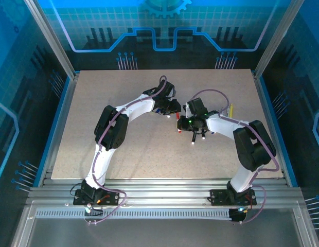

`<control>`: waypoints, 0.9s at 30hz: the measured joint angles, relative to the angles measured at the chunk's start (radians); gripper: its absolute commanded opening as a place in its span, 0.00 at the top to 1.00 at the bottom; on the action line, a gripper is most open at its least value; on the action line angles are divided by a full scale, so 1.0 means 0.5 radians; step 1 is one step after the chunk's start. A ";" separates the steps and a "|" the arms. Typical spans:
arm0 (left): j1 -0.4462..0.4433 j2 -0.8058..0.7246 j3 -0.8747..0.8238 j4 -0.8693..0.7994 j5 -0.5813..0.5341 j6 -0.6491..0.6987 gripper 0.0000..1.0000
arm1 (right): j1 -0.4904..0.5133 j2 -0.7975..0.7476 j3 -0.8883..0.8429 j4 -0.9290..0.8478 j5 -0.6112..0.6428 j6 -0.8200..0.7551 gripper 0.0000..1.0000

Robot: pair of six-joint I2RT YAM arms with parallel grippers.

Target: Open the pen caps

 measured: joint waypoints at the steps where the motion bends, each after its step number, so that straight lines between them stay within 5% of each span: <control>1: -0.001 0.000 0.000 0.000 0.004 -0.004 0.94 | 0.002 0.000 -0.006 0.002 0.000 0.007 1.00; 7: -0.002 0.000 0.000 -0.004 0.014 -0.013 1.00 | 0.005 0.000 -0.024 0.023 0.000 0.023 1.00; 11: -0.002 0.000 -0.001 0.005 0.019 -0.021 1.00 | 0.007 0.000 -0.025 0.032 0.002 0.030 0.83; 15: -0.002 0.000 -0.002 0.027 0.043 -0.046 1.00 | 0.007 0.003 -0.025 0.037 0.002 0.030 0.77; 27: -0.002 -0.001 -0.016 0.056 0.034 -0.050 1.00 | 0.008 0.081 0.034 0.027 0.000 0.030 0.76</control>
